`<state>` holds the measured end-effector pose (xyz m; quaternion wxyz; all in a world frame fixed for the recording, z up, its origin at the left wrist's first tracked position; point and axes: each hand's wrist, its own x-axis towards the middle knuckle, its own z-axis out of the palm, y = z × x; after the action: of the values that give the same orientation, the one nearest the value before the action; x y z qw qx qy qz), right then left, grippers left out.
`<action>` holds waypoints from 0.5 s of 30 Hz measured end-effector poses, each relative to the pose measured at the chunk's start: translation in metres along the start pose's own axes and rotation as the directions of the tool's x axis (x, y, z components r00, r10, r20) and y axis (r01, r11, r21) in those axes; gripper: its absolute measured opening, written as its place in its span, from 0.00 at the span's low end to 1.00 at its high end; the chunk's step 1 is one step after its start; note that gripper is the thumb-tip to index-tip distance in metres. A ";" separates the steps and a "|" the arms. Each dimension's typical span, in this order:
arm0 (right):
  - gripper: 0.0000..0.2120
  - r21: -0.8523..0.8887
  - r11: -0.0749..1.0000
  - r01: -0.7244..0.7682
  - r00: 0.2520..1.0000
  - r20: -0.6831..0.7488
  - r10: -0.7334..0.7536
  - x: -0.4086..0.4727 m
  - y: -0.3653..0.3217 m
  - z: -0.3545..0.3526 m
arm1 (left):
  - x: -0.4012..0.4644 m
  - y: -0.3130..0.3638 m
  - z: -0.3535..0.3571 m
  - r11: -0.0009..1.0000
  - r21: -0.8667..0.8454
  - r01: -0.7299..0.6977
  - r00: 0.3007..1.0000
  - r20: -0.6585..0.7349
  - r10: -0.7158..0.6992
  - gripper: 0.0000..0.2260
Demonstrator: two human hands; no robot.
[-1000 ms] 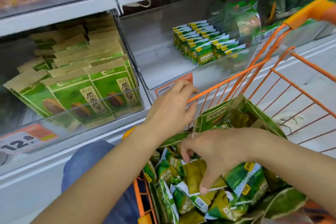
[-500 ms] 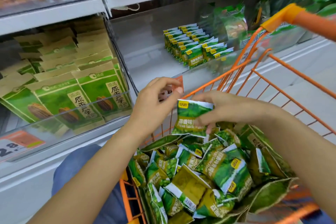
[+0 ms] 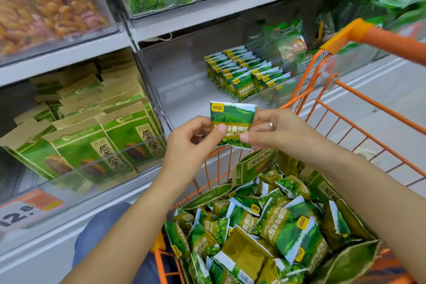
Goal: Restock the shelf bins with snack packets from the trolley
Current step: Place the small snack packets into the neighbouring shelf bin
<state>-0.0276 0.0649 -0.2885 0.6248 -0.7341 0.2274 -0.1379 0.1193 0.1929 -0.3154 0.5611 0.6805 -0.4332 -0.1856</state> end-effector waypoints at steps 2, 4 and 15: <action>0.09 -0.030 0.999 0.028 0.998 -0.048 -0.029 0.002 0.000 -0.004 | 0.005 0.002 0.000 1.000 0.005 0.017 0.999 0.041 -0.017 0.12; 0.09 -0.105 0.993 0.048 0.987 -0.146 -0.063 0.005 0.003 -0.008 | 0.013 0.008 0.001 0.999 0.042 0.026 0.997 0.073 -0.029 0.08; 0.12 -0.784 0.621 -0.020 0.905 -0.279 -0.323 0.009 0.023 -0.031 | 0.142 0.003 0.038 0.878 0.397 0.269 0.958 -0.011 -0.288 0.13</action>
<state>-0.0389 0.0309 -0.3065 0.1773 -0.9028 0.3205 -0.2252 0.1693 0.0569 -0.2904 0.3693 0.8299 -0.3728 -0.1896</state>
